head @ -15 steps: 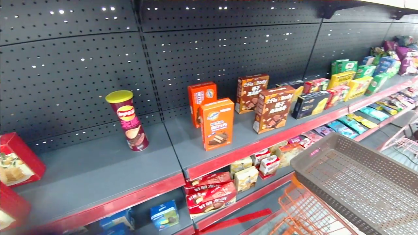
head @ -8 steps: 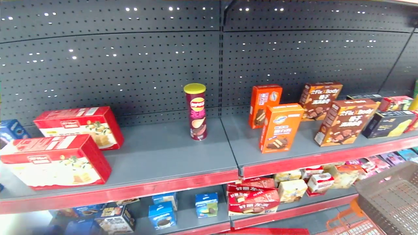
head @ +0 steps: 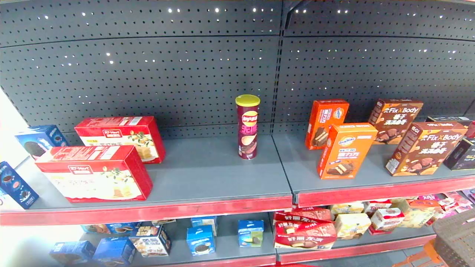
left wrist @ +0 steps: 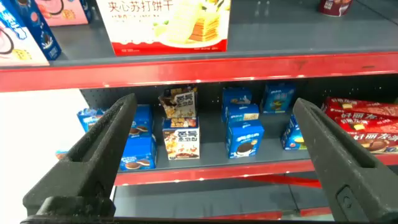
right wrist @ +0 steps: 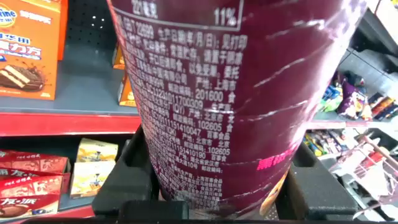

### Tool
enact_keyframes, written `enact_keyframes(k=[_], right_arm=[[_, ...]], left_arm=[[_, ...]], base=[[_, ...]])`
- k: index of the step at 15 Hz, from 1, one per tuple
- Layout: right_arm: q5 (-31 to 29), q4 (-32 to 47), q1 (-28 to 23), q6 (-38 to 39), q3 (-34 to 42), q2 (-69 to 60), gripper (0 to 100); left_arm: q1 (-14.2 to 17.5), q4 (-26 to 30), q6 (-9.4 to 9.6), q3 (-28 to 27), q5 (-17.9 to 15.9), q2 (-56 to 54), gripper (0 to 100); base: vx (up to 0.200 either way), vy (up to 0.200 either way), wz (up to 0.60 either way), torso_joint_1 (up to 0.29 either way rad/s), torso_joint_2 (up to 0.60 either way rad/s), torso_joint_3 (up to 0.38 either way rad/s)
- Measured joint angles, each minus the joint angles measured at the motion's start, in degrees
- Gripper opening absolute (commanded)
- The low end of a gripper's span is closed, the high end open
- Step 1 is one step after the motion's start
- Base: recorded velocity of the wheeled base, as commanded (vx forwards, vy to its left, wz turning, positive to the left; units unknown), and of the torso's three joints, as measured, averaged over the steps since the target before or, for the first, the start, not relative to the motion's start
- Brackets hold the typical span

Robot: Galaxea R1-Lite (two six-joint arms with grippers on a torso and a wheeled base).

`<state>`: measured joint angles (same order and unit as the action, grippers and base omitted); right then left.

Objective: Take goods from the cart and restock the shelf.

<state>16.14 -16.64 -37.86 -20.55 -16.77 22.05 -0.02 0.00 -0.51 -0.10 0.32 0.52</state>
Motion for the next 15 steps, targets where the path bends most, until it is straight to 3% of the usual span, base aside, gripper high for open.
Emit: enact_keyframes(k=[15], right_arm=[[1.0,-0.1,-0.1,0.0,0.3,0.0,0]], left_arm=[[0.0,0.0,0.05,0.0,0.0,0.0,100]], base=[[0.000,0.000,0.00,0.000,0.00,0.000]])
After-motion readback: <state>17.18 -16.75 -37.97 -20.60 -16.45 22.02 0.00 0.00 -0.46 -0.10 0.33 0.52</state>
